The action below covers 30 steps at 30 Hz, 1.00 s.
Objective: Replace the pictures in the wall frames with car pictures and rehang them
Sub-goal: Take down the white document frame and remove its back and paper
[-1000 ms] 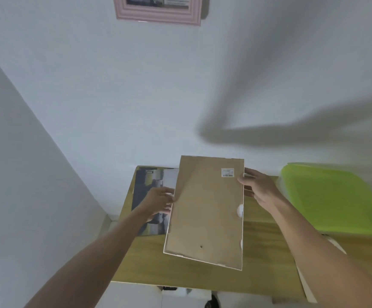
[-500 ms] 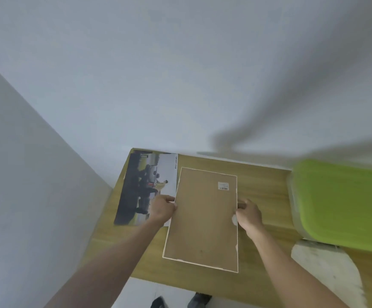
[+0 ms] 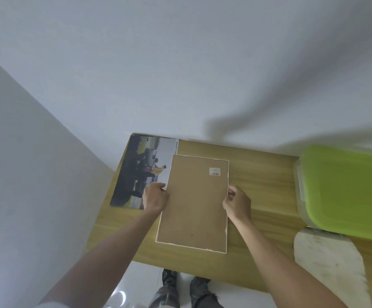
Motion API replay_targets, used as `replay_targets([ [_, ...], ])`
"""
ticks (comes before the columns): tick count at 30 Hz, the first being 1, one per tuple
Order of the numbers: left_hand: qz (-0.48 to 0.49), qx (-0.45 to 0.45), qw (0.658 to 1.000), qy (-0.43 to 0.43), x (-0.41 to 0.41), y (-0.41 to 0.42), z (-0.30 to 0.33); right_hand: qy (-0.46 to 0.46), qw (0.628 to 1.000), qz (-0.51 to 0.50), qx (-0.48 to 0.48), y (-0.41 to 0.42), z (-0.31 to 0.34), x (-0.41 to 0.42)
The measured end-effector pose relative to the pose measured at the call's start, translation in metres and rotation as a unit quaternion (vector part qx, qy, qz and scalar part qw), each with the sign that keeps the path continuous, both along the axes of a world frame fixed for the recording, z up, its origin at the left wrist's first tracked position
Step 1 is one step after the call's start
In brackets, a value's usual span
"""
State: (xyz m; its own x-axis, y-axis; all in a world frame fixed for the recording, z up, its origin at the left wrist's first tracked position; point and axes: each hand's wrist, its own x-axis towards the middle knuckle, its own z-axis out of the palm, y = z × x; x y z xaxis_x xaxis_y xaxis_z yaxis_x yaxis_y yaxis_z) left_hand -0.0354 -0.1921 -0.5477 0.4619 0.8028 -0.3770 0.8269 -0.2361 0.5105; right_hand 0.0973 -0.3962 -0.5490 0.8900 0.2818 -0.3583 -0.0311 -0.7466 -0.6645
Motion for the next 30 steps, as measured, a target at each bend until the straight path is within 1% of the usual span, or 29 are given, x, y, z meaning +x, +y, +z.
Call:
replay_targets([
  [2, -0.018, 0.011, 1.000, 0.003, -0.003, -0.004, 0.000, -0.024, 0.999, 0.010, -0.038, -0.003, 0.002, -0.011],
  [6, -0.071, 0.065, 0.995, 0.034, -0.007, -0.018, -0.001, -0.037, 0.991, 0.029, -0.125, -0.008, 0.003, -0.036],
  [8, -0.087, 0.064, 0.993, 0.049, -0.009, -0.020, -0.001, -0.034, 0.987, 0.032, -0.155, -0.006, 0.001, -0.045],
  [14, -0.099, 0.025, 0.994, 0.027, -0.015, -0.009, -0.009, 0.051, 0.991, -0.083, -0.089, 0.005, 0.008, -0.047],
  [17, -0.108, 0.031, 0.994, 0.018, -0.019, -0.006, -0.014, 0.072, 0.990, -0.102, -0.070, 0.003, 0.011, -0.042],
  [20, -0.111, 0.033, 0.993, 0.014, -0.020, -0.005, -0.014, 0.085, 0.989, -0.121, -0.016, 0.000, 0.006, -0.039],
  [25, -0.059, -0.025, 0.998, -0.022, -0.022, -0.004, -0.014, 0.142, 0.973, -0.163, 0.085, -0.007, 0.008, -0.038],
  [27, -0.040, -0.046, 0.997, -0.051, -0.026, -0.006, -0.014, 0.152, 0.968, -0.173, 0.101, -0.009, 0.006, -0.038],
  [30, -0.026, -0.043, 0.995, -0.082, -0.029, -0.008, -0.007, 0.147, 0.967, -0.179, 0.108, -0.011, 0.007, -0.040],
])
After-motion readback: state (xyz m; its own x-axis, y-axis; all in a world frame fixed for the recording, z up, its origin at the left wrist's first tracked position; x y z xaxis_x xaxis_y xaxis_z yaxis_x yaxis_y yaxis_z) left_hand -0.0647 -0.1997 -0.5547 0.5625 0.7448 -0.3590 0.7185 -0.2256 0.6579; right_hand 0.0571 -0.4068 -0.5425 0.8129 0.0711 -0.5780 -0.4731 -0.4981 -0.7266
